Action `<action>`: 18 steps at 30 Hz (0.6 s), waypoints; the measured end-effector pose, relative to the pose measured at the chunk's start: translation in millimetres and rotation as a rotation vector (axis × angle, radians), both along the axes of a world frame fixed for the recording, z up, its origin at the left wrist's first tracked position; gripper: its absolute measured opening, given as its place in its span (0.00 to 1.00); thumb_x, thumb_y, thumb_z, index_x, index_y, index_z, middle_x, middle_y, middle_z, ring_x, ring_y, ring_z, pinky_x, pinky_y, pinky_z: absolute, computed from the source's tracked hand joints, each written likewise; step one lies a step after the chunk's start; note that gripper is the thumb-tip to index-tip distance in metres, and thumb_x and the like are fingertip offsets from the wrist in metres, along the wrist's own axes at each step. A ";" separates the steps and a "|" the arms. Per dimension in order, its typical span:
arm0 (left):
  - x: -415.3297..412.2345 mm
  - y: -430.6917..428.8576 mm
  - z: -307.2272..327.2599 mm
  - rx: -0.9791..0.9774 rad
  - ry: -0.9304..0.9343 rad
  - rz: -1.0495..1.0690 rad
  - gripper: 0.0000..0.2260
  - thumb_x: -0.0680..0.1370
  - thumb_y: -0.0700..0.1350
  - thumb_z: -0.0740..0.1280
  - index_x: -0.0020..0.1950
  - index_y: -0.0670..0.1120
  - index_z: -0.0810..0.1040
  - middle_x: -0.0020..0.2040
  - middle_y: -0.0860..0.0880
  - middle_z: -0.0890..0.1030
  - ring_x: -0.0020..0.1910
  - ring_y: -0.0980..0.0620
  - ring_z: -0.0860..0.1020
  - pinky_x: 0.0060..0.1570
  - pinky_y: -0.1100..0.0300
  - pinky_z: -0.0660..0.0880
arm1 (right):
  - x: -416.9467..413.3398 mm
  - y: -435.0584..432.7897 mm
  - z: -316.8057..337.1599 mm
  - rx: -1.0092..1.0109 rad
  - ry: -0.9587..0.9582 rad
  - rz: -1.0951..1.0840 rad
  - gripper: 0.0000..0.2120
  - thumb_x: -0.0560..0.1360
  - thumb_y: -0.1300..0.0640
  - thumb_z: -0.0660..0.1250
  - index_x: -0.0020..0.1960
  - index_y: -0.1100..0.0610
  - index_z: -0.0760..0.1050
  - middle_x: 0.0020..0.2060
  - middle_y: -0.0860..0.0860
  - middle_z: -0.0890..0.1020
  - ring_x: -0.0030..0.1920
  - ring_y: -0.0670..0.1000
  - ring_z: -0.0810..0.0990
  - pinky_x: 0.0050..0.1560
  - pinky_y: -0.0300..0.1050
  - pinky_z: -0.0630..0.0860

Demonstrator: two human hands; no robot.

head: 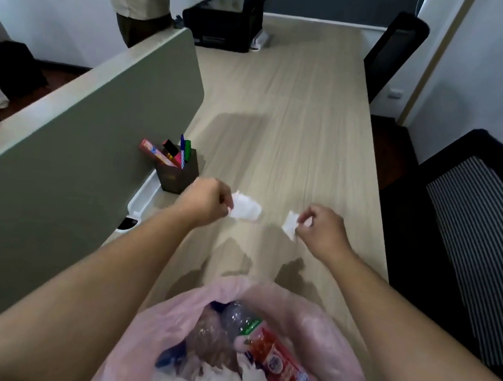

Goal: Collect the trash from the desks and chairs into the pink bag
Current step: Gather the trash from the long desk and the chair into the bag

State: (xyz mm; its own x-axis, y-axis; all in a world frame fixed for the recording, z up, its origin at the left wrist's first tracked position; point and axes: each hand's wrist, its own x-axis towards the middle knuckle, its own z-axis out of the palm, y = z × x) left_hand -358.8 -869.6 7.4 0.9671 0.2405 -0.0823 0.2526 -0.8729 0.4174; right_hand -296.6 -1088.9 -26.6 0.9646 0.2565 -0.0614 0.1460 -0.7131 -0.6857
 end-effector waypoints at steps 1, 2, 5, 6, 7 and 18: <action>-6.4 -3.2 17.5 -0.007 -0.044 -0.001 0.07 0.73 0.37 0.67 0.42 0.48 0.82 0.45 0.50 0.81 0.43 0.54 0.77 0.44 0.63 0.70 | -4.0 -0.2 17.5 0.045 -0.028 0.004 0.05 0.68 0.63 0.69 0.44 0.57 0.76 0.32 0.46 0.72 0.31 0.46 0.70 0.29 0.37 0.65; -7.7 -6.5 32.8 -0.024 -0.087 -0.002 0.07 0.73 0.37 0.67 0.42 0.48 0.82 0.42 0.51 0.79 0.42 0.54 0.76 0.43 0.63 0.70 | -4.3 1.8 31.2 0.091 -0.049 -0.001 0.05 0.68 0.62 0.69 0.43 0.57 0.76 0.31 0.46 0.71 0.30 0.45 0.69 0.28 0.37 0.65; -39.0 -23.6 72.9 -0.077 -0.160 -0.029 0.06 0.71 0.37 0.67 0.42 0.46 0.82 0.37 0.52 0.77 0.38 0.54 0.74 0.38 0.63 0.70 | -29.9 -3.0 68.2 0.184 -0.060 0.053 0.04 0.67 0.63 0.69 0.40 0.57 0.77 0.28 0.47 0.72 0.28 0.44 0.69 0.25 0.34 0.65; -51.5 -29.6 81.3 -0.087 -0.137 -0.055 0.06 0.71 0.37 0.68 0.41 0.46 0.82 0.37 0.52 0.77 0.37 0.54 0.74 0.36 0.64 0.70 | -40.5 -6.3 74.0 0.176 -0.036 0.093 0.03 0.67 0.63 0.69 0.39 0.56 0.77 0.28 0.48 0.73 0.27 0.45 0.70 0.25 0.35 0.65; -66.0 -36.7 86.0 -0.086 -0.078 -0.082 0.05 0.72 0.37 0.68 0.41 0.46 0.81 0.36 0.53 0.77 0.36 0.54 0.74 0.34 0.66 0.69 | -54.0 -11.0 77.2 0.146 -0.004 0.148 0.04 0.67 0.64 0.68 0.39 0.56 0.78 0.28 0.48 0.74 0.27 0.45 0.71 0.25 0.36 0.66; -169.4 -82.7 37.4 0.034 0.342 -0.135 0.10 0.73 0.44 0.70 0.53 0.54 0.82 0.57 0.50 0.78 0.55 0.48 0.77 0.54 0.57 0.75 | -139.5 -66.9 27.1 -0.227 0.201 0.400 0.08 0.69 0.54 0.68 0.48 0.50 0.79 0.51 0.48 0.80 0.52 0.51 0.80 0.52 0.44 0.76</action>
State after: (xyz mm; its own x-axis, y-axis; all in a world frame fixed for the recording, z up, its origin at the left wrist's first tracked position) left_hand -528.1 -952.3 44.8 0.9082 0.1203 -0.4009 0.2539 -0.9198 0.2991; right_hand -436.1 -1155.8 0.5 0.7569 0.5622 -0.3332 0.3193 -0.7630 -0.5620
